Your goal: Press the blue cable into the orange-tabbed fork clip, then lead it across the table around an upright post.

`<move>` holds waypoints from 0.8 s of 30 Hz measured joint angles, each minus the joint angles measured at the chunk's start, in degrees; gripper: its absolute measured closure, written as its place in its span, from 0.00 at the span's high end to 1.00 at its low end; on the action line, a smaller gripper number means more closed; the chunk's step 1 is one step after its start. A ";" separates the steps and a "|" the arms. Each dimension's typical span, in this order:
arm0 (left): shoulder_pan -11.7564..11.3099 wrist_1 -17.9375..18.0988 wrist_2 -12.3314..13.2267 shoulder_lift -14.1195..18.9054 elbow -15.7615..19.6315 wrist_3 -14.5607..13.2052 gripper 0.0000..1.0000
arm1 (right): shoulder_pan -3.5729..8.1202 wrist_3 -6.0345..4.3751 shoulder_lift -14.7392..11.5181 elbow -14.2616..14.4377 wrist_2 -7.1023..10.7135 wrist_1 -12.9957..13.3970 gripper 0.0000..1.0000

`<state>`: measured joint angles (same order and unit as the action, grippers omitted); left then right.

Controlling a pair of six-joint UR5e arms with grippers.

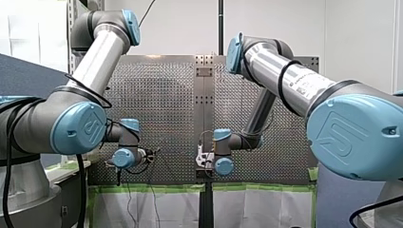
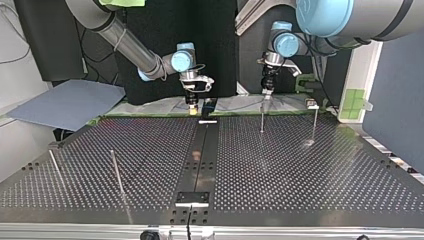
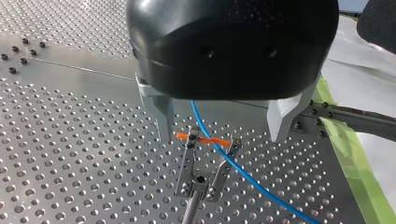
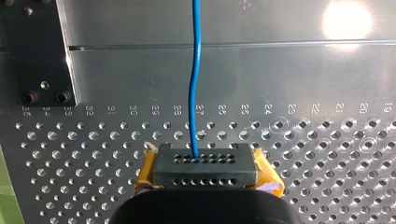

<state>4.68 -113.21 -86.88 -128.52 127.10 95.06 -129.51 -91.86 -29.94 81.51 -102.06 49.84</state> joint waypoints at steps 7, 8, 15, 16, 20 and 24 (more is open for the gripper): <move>0.00 -0.01 0.00 0.00 -0.01 0.01 1.00 | 0.00 0.00 0.05 0.01 0.09 0.00 0.00; 0.00 -0.01 0.00 0.00 -0.01 0.01 1.00 | 0.00 0.00 0.05 0.01 0.09 0.00 0.00; 0.08 -0.16 0.23 0.00 -0.01 -0.39 1.00 | 0.00 0.00 0.07 0.01 0.18 -0.06 0.00; 0.20 -0.31 0.43 0.00 0.00 -0.76 1.00 | 0.00 0.01 0.07 0.01 0.18 -0.07 0.00; 0.83 -1.05 1.17 0.00 -0.01 -1.99 1.00 | 0.00 0.06 0.08 0.01 0.19 -0.08 0.00; 1.99 -1.38 1.55 0.00 -0.01 -2.39 1.00 | -0.04 0.06 0.09 0.00 0.19 -0.09 0.00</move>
<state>6.67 -114.58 -85.33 -128.53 127.08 92.67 -129.55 -91.80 -29.85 81.51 -101.87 49.75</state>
